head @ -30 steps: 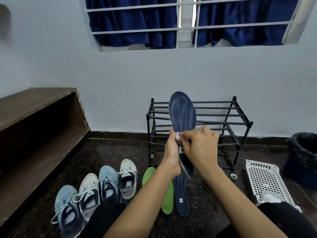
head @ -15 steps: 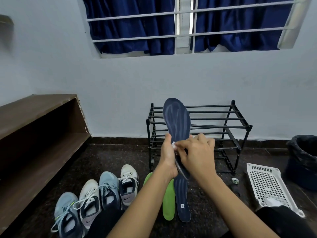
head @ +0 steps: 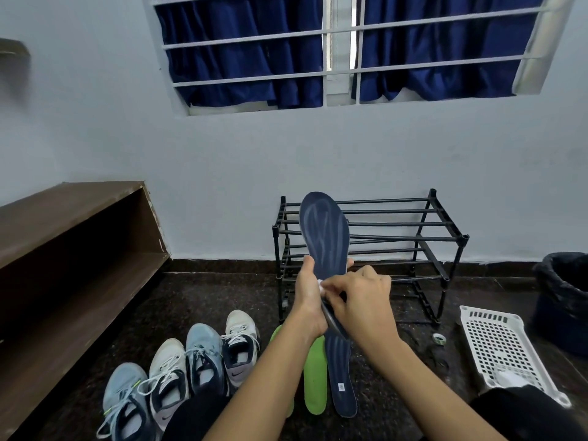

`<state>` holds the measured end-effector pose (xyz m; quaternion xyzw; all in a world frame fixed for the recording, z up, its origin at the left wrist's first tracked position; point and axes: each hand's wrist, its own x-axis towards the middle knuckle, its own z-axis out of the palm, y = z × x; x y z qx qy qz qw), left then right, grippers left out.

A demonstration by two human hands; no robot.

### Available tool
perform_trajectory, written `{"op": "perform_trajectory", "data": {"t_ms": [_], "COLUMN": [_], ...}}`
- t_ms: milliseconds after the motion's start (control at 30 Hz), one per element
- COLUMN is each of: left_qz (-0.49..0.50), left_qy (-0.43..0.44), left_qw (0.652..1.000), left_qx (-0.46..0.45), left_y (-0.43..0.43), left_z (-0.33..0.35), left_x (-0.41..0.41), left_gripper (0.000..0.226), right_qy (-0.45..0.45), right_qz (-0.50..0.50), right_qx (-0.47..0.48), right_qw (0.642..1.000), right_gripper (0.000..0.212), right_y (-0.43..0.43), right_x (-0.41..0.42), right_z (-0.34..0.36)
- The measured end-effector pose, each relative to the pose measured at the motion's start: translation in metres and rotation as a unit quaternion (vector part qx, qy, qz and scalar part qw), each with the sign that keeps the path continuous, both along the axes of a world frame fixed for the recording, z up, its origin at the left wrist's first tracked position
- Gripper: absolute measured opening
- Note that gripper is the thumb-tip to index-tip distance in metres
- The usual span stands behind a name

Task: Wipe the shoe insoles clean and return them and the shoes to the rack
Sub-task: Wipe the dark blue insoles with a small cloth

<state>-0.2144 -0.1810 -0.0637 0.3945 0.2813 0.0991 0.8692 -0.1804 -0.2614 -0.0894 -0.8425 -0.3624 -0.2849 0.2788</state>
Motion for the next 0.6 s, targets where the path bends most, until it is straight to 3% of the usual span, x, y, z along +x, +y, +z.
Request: {"op": "perform_trajectory", "data": {"t_ms": [133, 300, 600], "left_qz": [0.01, -0.016, -0.001], "left_qy": [-0.008, 0.006, 0.0], "left_qw": [1.0, 1.0, 1.0], "left_qx": [0.009, 0.005, -0.016], "left_y": [-0.007, -0.02, -0.002], "left_z": [-0.001, -0.001, 0.005], "left_x": [-0.001, -0.004, 0.0], "left_gripper": [0.075, 0.065, 0.078], "right_qy": [-0.033, -0.035, 0.009], "right_qz": [-0.022, -0.058, 0.02], "right_qx": [0.014, 0.023, 0.029], "right_qw": [0.999, 0.997, 0.999], "right_gripper": [0.004, 0.002, 0.016], "right_y": [-0.003, -0.001, -0.001], "right_x": [0.006, 0.018, 0.001], "right_z": [0.008, 0.011, -0.003]}}
